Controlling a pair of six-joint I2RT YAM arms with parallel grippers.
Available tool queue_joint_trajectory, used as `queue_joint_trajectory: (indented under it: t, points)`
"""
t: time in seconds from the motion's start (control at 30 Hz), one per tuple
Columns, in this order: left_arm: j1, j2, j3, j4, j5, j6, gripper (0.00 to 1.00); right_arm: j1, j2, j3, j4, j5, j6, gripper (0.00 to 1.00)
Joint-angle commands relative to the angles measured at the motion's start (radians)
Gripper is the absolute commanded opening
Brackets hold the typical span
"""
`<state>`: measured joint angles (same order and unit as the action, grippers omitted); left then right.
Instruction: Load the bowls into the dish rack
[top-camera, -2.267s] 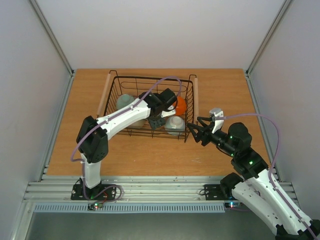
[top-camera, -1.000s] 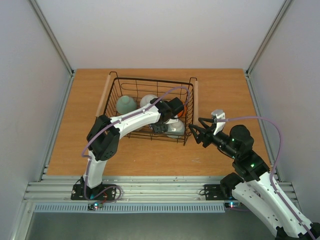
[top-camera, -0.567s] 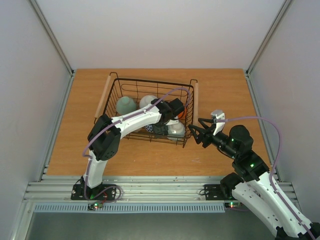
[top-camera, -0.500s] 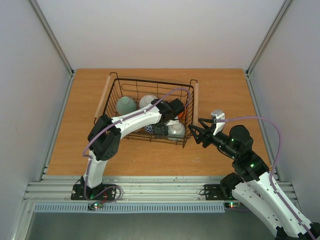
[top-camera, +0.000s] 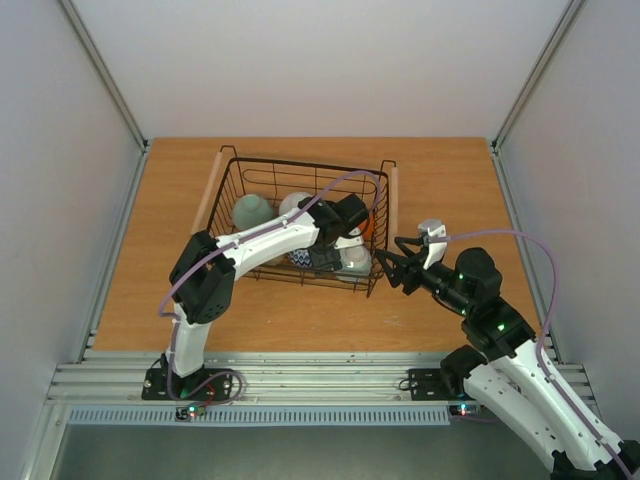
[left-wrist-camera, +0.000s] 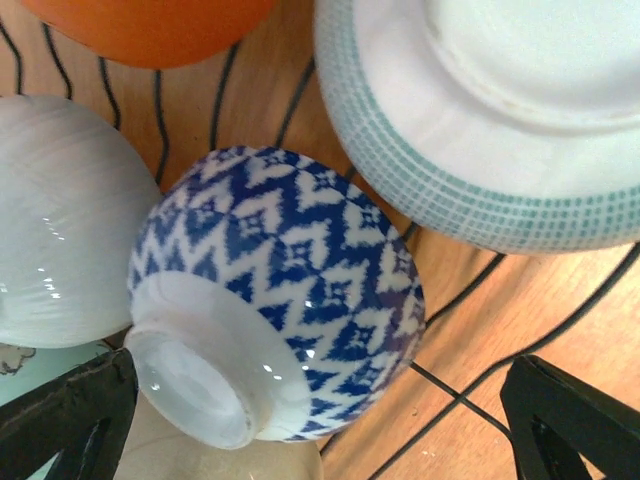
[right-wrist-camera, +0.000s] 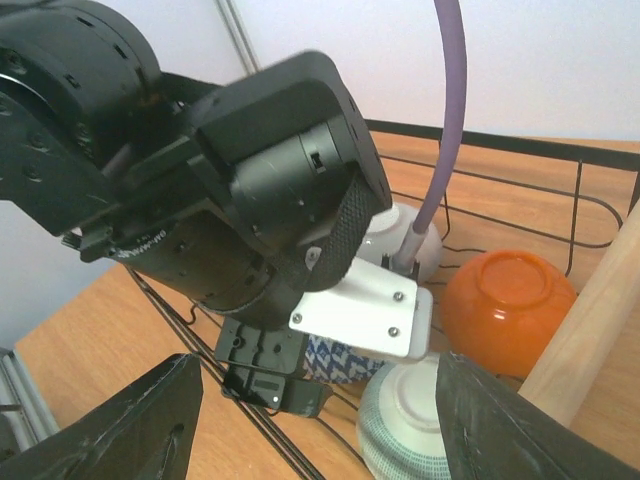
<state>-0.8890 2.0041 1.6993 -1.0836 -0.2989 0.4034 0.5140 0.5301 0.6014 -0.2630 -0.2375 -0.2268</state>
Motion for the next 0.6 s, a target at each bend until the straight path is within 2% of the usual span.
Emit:
queue_joint_trajectory:
  t: [0.0, 0.23, 0.43, 0.57]
  points:
    - [-0.013, -0.103, 0.01, 0.047, 0.018, -0.028, 0.99, -0.002, 0.012, 0.027, -0.004, -0.009, 0.001, 0.66]
    - [-0.011, -0.073, 0.008, 0.116, -0.102, -0.051, 0.99, -0.002, 0.002, 0.026, -0.008, -0.013, 0.004, 0.66]
    - [-0.004, -0.095, 0.001, 0.185, -0.108, -0.063, 0.99, -0.002, 0.024, 0.033, -0.015, -0.009, 0.003, 0.66]
    - [0.029, -0.142, -0.012, 0.241, -0.069, -0.081, 0.99, -0.002, 0.109, 0.09, -0.082, 0.049, 0.014, 0.66]
